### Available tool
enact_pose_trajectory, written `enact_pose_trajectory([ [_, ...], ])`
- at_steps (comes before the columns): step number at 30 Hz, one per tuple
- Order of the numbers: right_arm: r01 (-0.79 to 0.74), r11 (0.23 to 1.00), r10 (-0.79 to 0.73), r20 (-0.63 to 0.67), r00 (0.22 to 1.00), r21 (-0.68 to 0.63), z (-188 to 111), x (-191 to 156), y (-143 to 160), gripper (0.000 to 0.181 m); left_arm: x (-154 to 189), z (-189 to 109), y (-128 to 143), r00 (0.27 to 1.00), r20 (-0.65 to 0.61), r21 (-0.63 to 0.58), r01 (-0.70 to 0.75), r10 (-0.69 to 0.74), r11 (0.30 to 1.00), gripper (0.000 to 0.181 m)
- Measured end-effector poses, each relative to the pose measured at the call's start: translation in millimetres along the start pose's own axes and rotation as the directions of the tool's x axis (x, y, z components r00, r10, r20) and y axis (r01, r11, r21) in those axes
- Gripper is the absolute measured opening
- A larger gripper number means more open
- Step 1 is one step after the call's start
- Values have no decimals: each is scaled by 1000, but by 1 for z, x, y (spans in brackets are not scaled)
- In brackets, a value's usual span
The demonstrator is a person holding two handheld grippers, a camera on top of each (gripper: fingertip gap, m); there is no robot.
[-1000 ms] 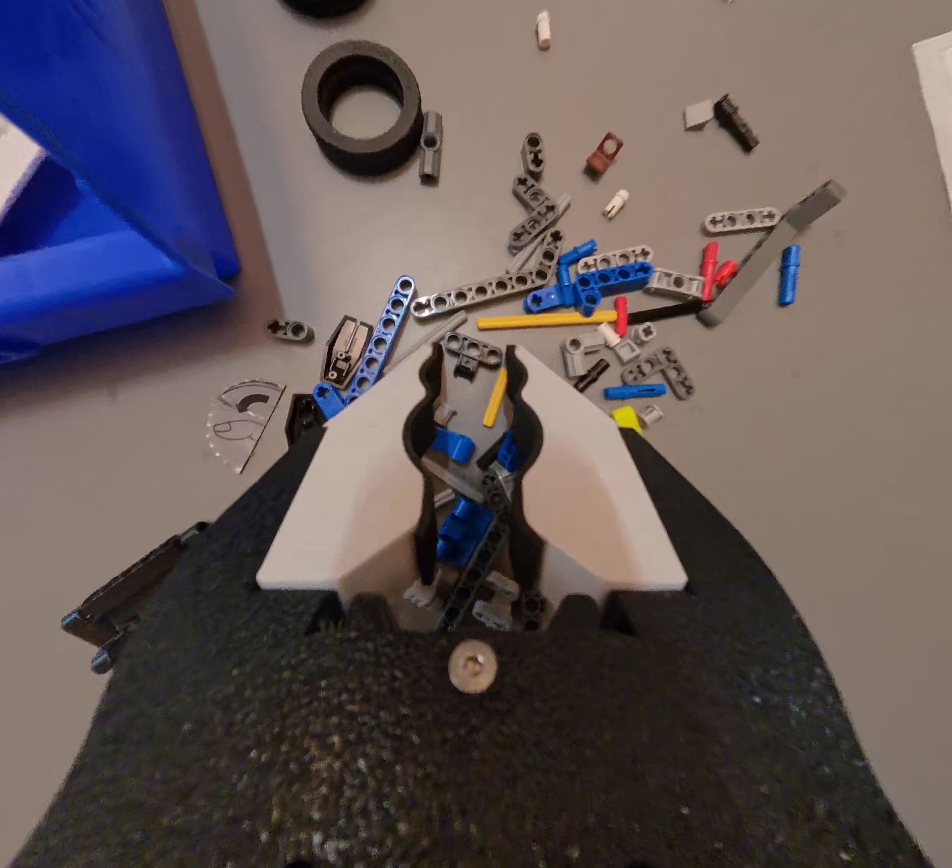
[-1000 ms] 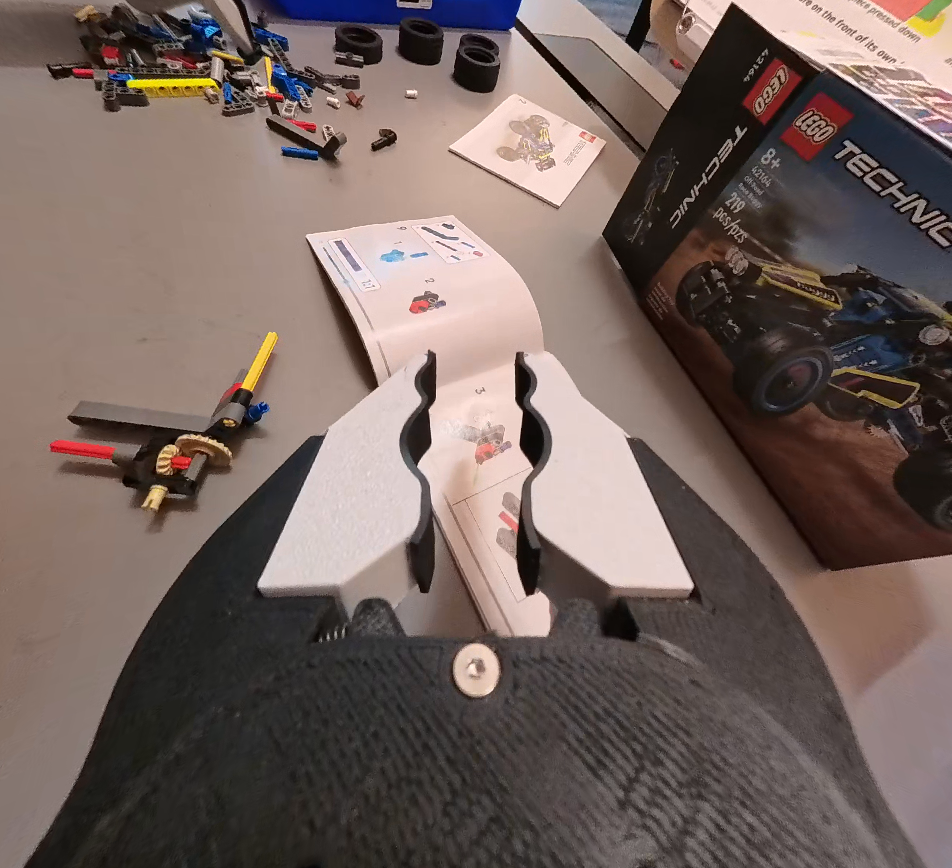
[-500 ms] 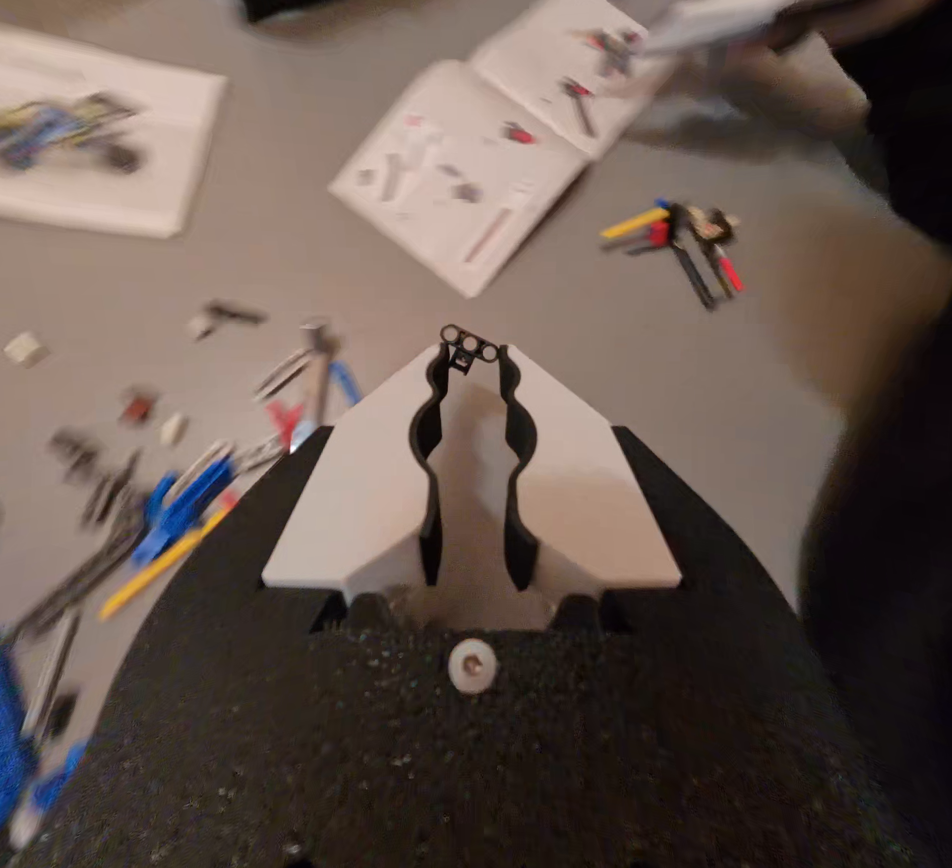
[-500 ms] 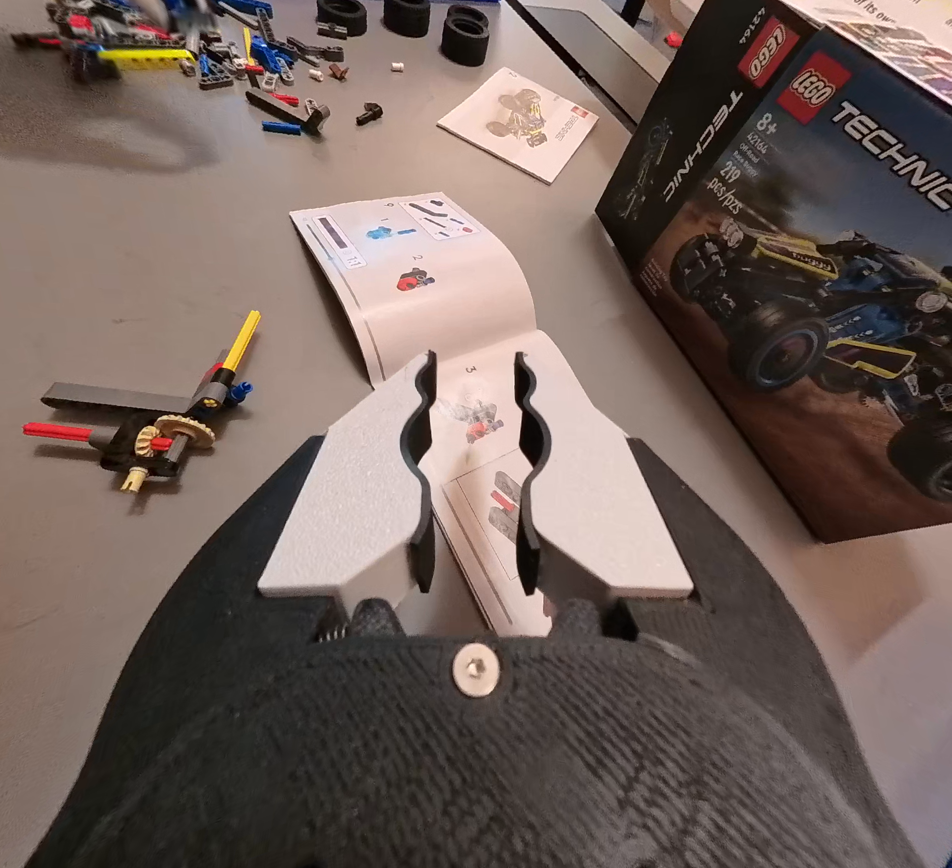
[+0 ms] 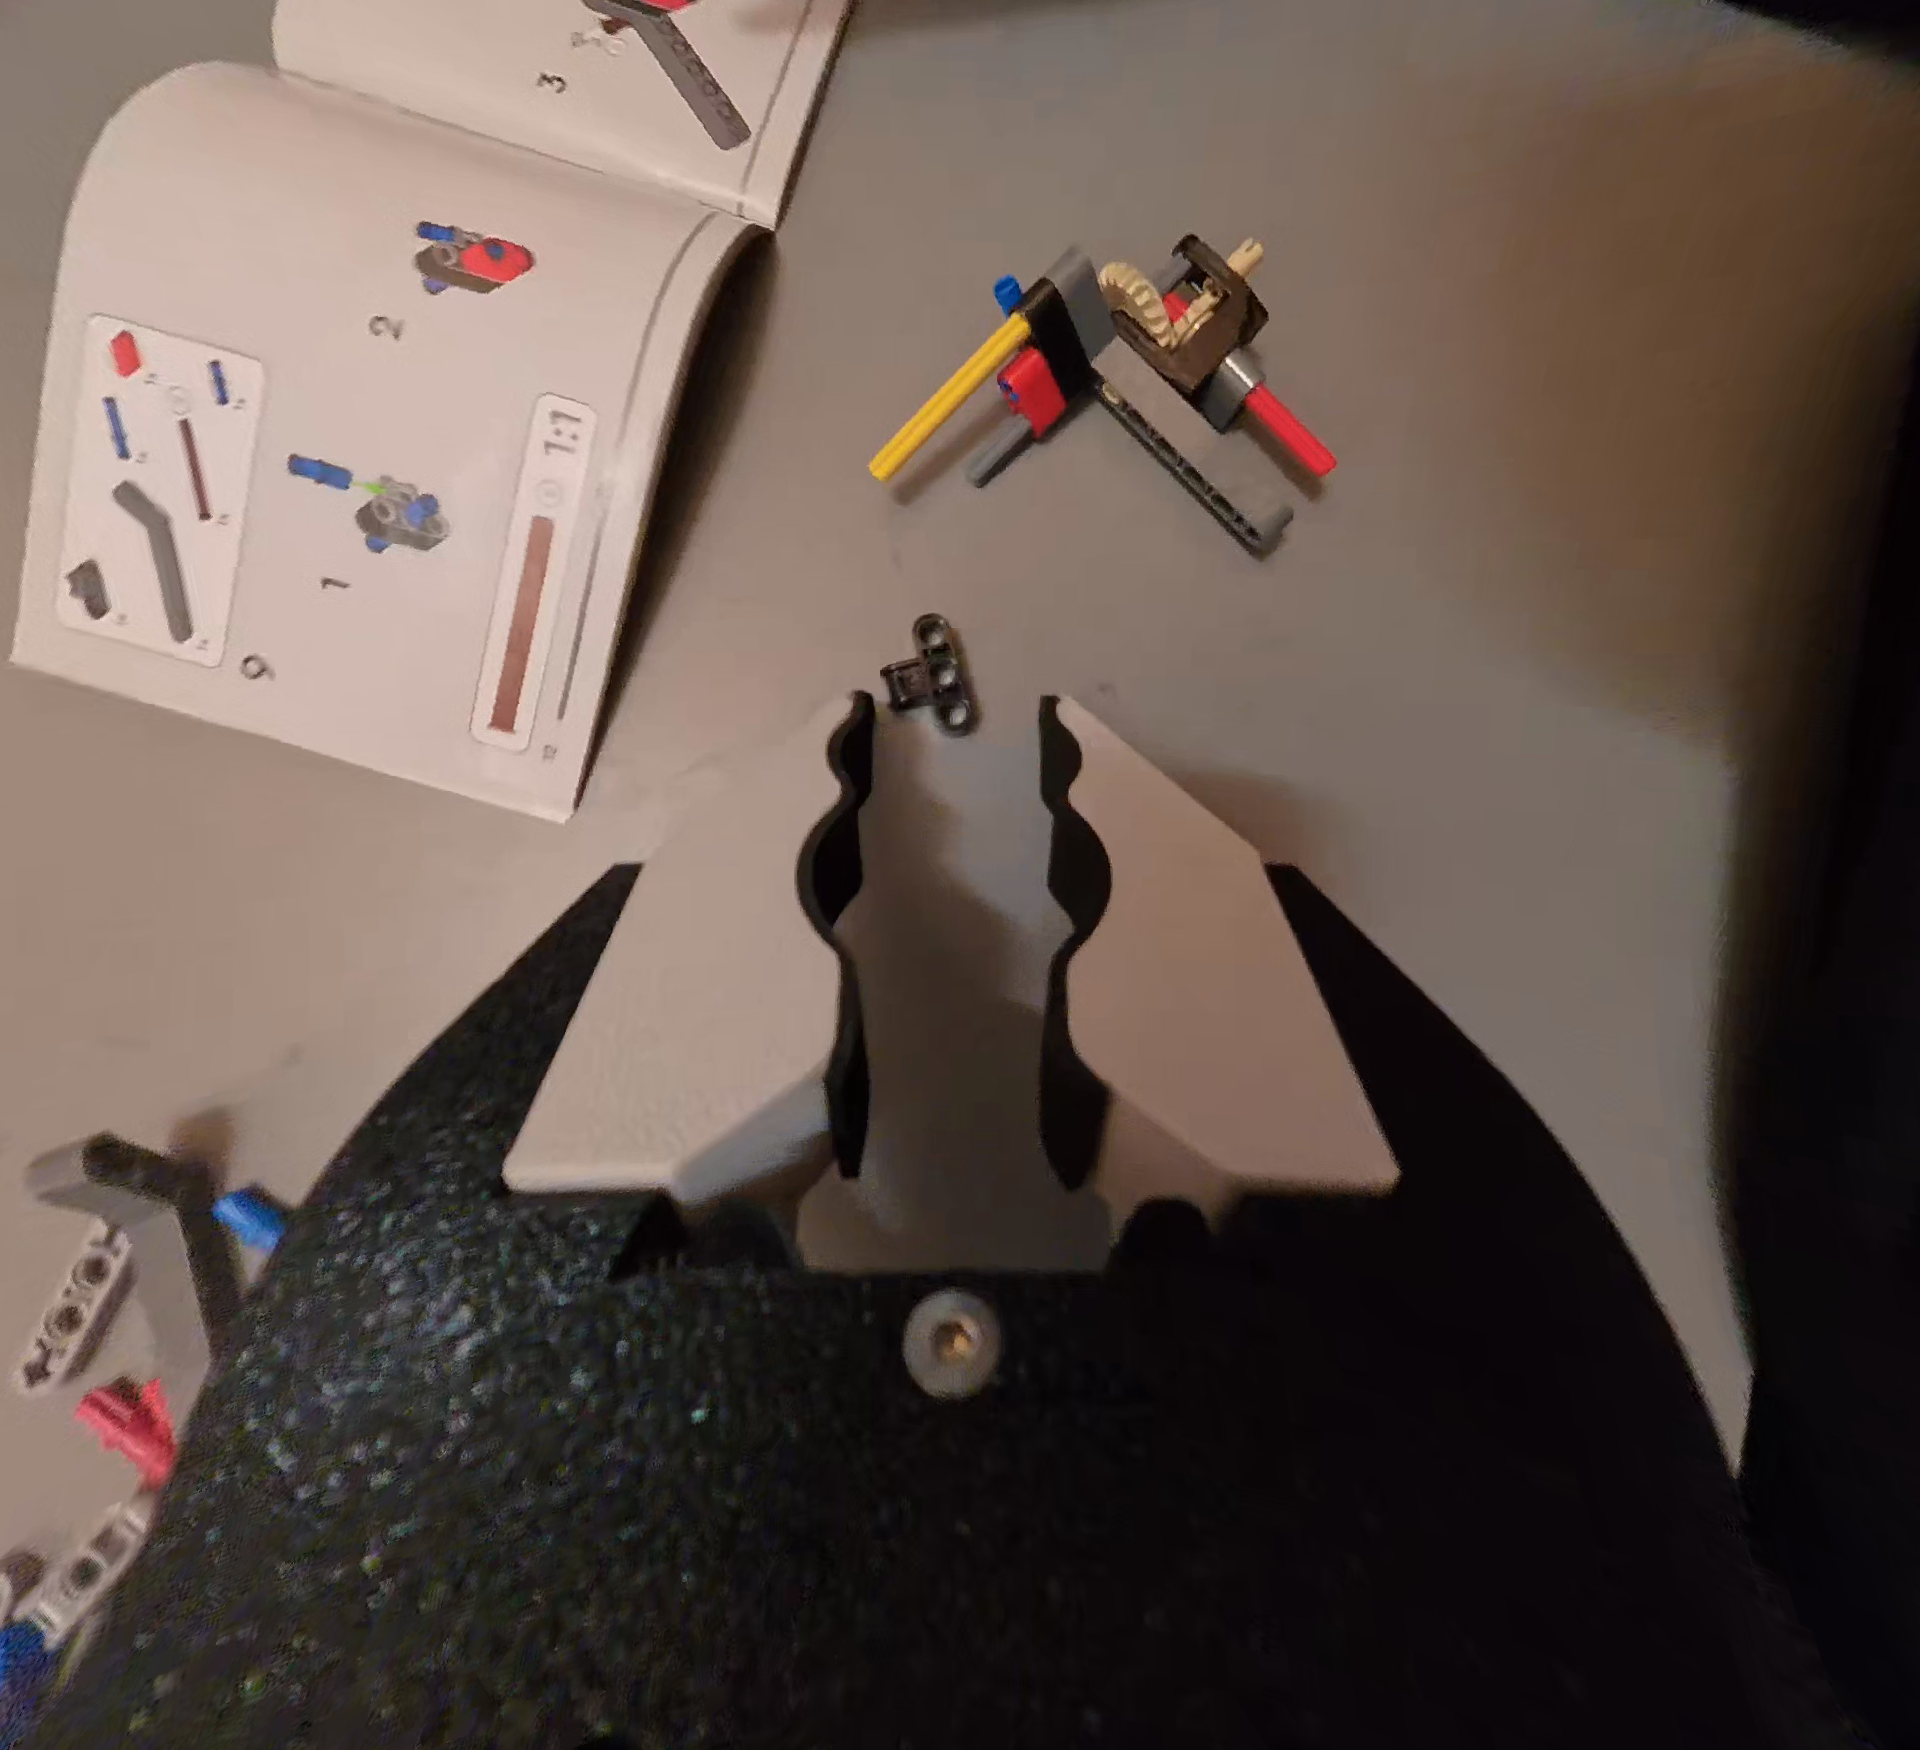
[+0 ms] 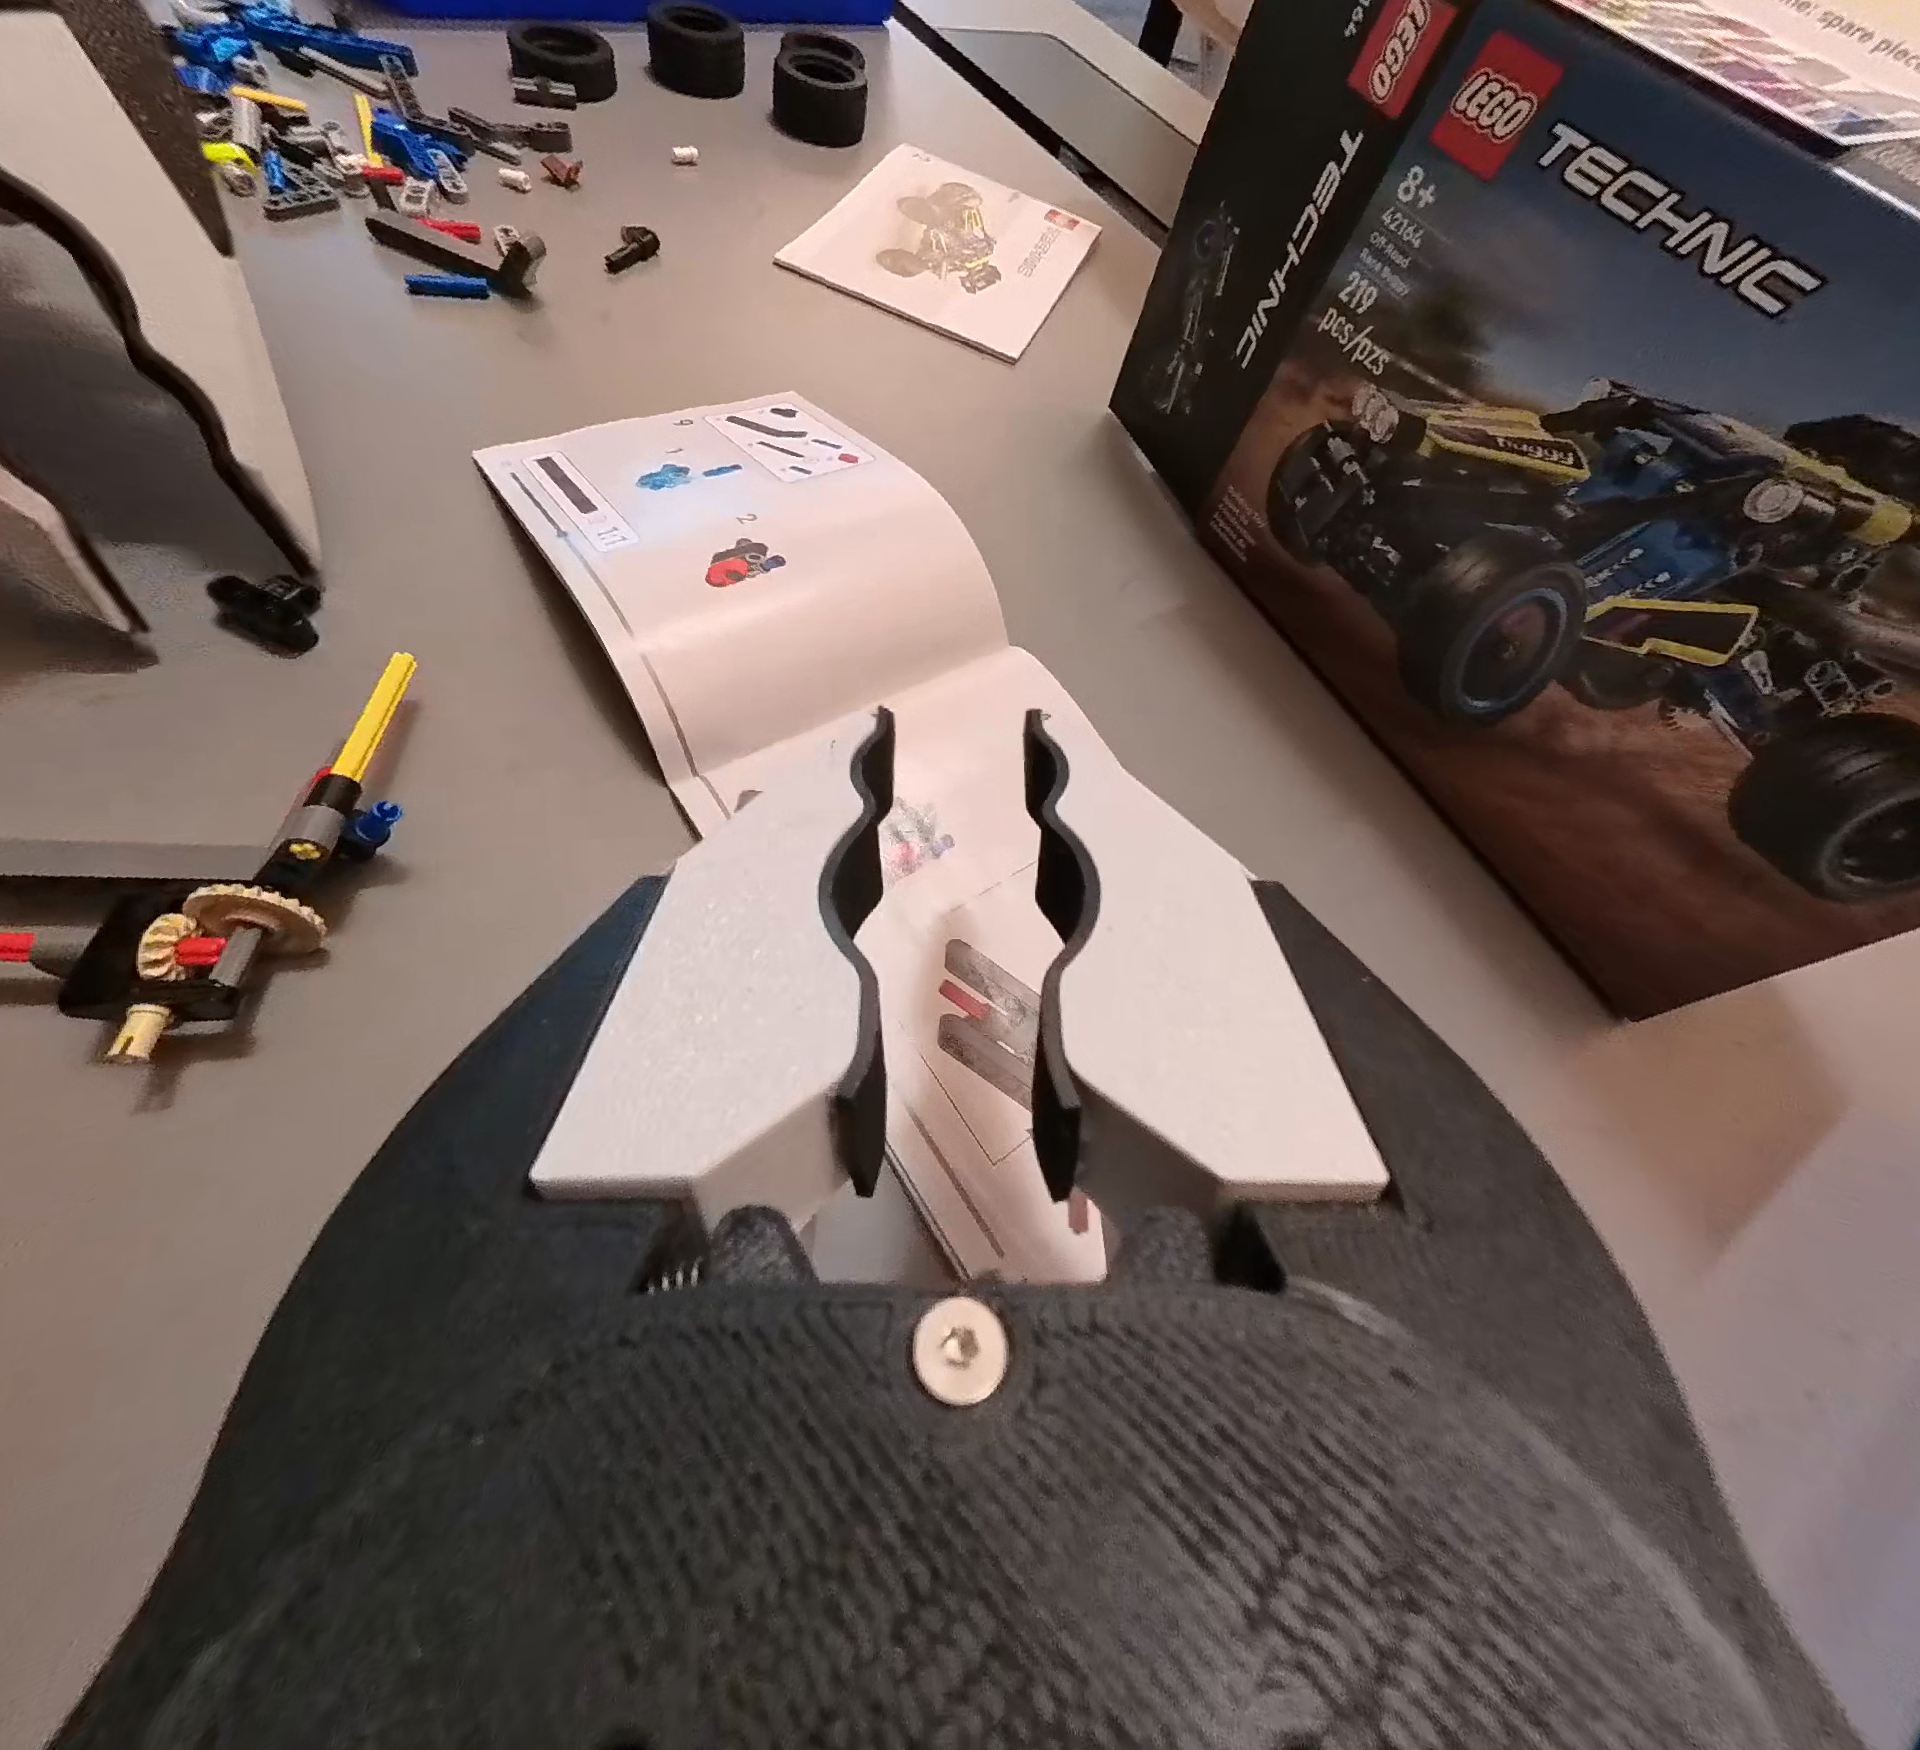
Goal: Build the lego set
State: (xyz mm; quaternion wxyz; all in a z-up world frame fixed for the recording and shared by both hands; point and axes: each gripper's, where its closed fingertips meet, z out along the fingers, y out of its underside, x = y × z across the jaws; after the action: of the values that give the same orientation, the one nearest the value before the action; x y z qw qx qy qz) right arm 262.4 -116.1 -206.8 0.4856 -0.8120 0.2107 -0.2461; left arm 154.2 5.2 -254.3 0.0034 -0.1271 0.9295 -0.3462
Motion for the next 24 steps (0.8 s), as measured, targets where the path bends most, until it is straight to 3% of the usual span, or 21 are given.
enact_pose_trajectory([
  [4, 0, 1000, 0, 5, 1000, -5, 1, -1, 1, 23, -28, -32, 0, 987, 117, 125, 93, -108, 988, 24],
  [7, 3, 1000, -3, 0, 1000, -5, 0, 0, 1, 23, -85, -73, 37, 899, 380, 83, 201, -218, 976, 20],
  [9, 11, 1000, -11, -8, 1000, -11, 0, 1, 2, 23, -109, -94, 64, 848, 480, 30, 243, -227, 970, 20],
  [16, 16, 1000, -17, -8, 1000, -22, 0, 1, 4, 23, -123, -84, 89, 860, 449, -31, 287, -243, 957, 15],
  [20, 8, 1000, -9, -13, 1000, -20, 0, 3, 5, 23, -121, -79, 83, 869, 439, -14, 261, -229, 965, 10],
  [24, 0, 1000, 0, -15, 1000, -15, -1, 5, 5, 23, -121, -95, 67, 848, 492, 38, 203, -195, 978, 10],
])
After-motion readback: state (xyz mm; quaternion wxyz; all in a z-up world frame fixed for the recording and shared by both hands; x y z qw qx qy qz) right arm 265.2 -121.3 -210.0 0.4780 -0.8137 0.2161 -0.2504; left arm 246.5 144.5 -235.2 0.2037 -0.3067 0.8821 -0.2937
